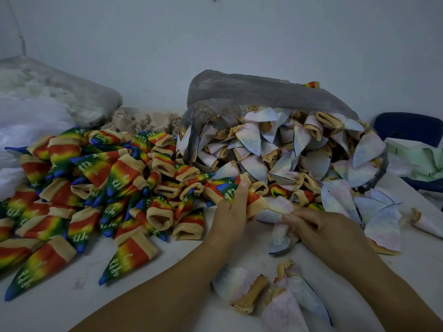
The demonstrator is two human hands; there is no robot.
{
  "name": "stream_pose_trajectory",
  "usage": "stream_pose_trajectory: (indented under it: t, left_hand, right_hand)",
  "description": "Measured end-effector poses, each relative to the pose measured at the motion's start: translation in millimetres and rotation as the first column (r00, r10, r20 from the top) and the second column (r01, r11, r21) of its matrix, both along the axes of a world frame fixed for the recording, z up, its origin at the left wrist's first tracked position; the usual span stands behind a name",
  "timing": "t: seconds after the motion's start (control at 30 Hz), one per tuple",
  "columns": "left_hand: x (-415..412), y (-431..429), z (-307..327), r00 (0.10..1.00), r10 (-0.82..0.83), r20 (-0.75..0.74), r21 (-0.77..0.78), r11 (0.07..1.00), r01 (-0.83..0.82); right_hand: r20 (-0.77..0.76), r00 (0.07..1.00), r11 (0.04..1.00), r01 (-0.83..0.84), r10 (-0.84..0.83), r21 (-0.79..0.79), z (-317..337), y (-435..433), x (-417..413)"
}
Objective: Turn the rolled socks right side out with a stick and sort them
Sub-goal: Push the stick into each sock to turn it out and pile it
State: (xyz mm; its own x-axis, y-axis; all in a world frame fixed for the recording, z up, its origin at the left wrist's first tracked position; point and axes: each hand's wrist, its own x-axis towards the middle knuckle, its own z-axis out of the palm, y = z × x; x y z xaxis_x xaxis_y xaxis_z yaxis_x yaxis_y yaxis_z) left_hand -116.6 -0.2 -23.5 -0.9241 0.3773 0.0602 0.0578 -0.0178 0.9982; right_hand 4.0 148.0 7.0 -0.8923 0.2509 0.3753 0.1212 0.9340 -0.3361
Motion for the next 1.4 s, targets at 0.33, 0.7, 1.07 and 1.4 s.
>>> stream_pose_trajectory:
  t: [0.33, 0.7, 1.07, 1.4]
  left_hand:
    - [0.8, -1.4, 10.7, 0.999, 0.002, -0.038, -0.031, 1.000, -0.003]
    - [-0.1, -10.8, 4.4, 0.991, -0.081, -0.106, -0.025, 0.997, 0.079]
    - [-15.1, -10.7, 0.0, 0.991, 0.072, 0.109, 0.148, 0.985, -0.087]
    - [-22.8, -18.2, -0.3, 0.980, -0.165, 0.113, 0.323, 0.939, 0.121]
  right_hand:
    - [-0.073, 0.997, 1.000, 0.003, -0.004, -0.011, -7.9, -21.4, -3.8]
    - [-0.124, 0.992, 0.999, 0.006, -0.011, -0.034, -11.5, -14.1, -6.1]
    - [-0.054, 0.997, 0.997, 0.050, -0.053, -0.066, -9.5, -1.4, -2.3]
    - [-0.047, 0.994, 0.993, 0.090, -0.094, -0.073, -12.0, 3.4, -3.6]
